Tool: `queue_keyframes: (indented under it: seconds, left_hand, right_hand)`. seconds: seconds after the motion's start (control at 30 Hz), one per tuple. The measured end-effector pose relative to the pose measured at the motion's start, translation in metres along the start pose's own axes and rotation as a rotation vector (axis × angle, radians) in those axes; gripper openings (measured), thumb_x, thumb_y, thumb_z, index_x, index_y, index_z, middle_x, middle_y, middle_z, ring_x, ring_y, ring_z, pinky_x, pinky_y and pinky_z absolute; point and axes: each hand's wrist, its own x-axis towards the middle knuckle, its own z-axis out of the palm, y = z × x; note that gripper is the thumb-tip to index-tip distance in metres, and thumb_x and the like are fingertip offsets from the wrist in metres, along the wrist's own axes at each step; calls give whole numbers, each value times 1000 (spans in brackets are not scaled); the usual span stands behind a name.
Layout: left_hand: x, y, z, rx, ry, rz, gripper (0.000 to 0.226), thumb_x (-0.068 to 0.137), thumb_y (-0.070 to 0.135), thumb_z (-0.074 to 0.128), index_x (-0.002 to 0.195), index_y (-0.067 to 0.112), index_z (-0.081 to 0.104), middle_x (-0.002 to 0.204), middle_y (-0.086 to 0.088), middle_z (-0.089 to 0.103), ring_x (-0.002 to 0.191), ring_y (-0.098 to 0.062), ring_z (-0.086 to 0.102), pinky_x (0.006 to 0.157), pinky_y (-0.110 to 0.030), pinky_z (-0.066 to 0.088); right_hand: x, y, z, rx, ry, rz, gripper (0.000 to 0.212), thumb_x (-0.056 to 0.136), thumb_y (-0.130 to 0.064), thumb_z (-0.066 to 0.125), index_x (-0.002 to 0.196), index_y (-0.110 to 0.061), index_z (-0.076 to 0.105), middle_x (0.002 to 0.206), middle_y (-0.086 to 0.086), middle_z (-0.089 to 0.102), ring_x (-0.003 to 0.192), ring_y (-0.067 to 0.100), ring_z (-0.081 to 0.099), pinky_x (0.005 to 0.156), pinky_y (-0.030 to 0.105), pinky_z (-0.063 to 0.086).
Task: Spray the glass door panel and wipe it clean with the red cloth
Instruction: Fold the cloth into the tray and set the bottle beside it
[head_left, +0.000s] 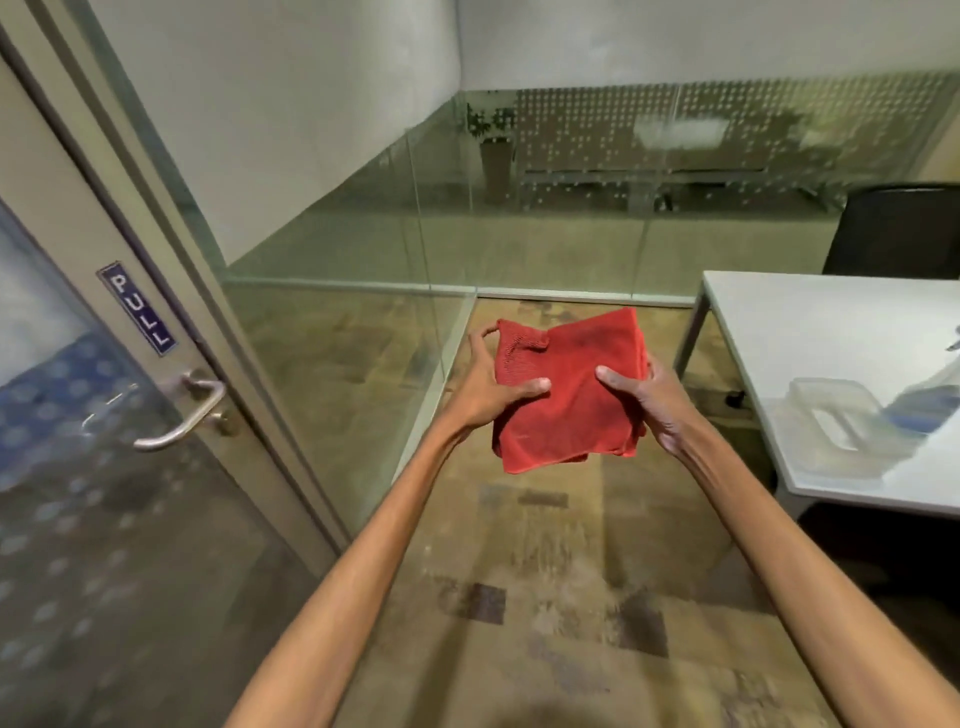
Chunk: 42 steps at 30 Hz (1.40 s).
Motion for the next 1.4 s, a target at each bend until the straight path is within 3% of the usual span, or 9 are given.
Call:
queue_keyframes:
  seconds: [0.2, 0.4, 0.57, 0.7, 0.8, 0.87, 1.07, 1.27, 1.4]
  left_hand:
    - [40, 13, 91, -52, 9, -109, 106, 73, 3, 84, 147, 20, 9, 120, -27, 64, 109, -35, 66, 92, -47, 56]
    - [84, 24, 179, -97, 91, -61, 95, 76, 2, 82, 143, 24, 17, 115, -24, 65, 108, -35, 65, 84, -42, 59]
    - [111, 36, 239, -46, 125, 103, 78, 77, 3, 80, 137, 31, 39, 121, -4, 63, 96, -13, 68, 76, -25, 58]
    - [139, 40, 274, 27, 90, 150, 49, 87, 10, 72, 130, 25, 54, 120, -8, 66, 108, -24, 64, 93, -45, 56]
    - [161, 42, 298, 126, 32, 210, 32, 95, 10, 62, 126, 15, 63, 125, -2, 64, 116, -18, 58, 102, -43, 49]
    - [175, 42, 314, 134, -17, 236, 27, 96, 8, 60, 122, 10, 67, 122, 1, 64, 114, -10, 57, 101, -37, 47]
    - [224, 38, 364, 100, -183, 142, 66, 72, 6, 85, 131, 17, 58, 121, 20, 55, 104, 18, 54, 88, -6, 46]
    - [291, 33, 425, 208, -266, 173, 86, 52, 5, 83, 129, 29, 53, 124, 18, 53, 113, -3, 51, 88, -1, 40]
    - [330, 36, 462, 241, -216, 170, 76, 56, -2, 84, 126, 15, 61, 128, 0, 61, 118, -18, 56, 101, -27, 47]
  right_hand:
    - [21, -6, -109, -70, 17, 27, 50, 75, -23, 86, 119, -23, 64, 118, 4, 72, 105, 20, 70, 90, 37, 57]
    - [44, -12, -201, -123, 57, 37, 79, 73, -28, 88, 140, -16, 48, 129, 8, 64, 114, 27, 65, 98, 48, 55]
    - [53, -22, -260, -101, 129, -3, 101, 72, -25, 89, 150, -29, 26, 143, 11, 50, 121, 30, 60, 101, 53, 52]
    - [60, -29, -302, -102, 118, -62, 70, 77, -25, 85, 137, -32, 50, 132, 7, 60, 116, 29, 64, 91, 44, 59]
    - [64, -27, -332, -76, 116, -47, 36, 78, -25, 83, 112, -24, 71, 116, -5, 69, 115, 32, 65, 65, 24, 59]
    - [69, -22, -353, -73, 111, -38, 35, 79, -20, 83, 112, -20, 72, 118, -3, 70, 115, 32, 65, 66, 23, 58]
    - [95, -18, -414, -217, 95, -52, 70, 63, -17, 93, 124, -29, 63, 123, -3, 62, 109, 19, 64, 80, 30, 60]
    - [137, -21, -479, -365, 237, -114, 65, 72, -17, 88, 128, -28, 56, 123, -5, 59, 110, 15, 60, 77, 18, 53]
    - [163, -24, -519, -428, 285, -90, 60, 78, -17, 84, 129, -25, 54, 126, 2, 60, 113, 23, 60, 86, 29, 54]
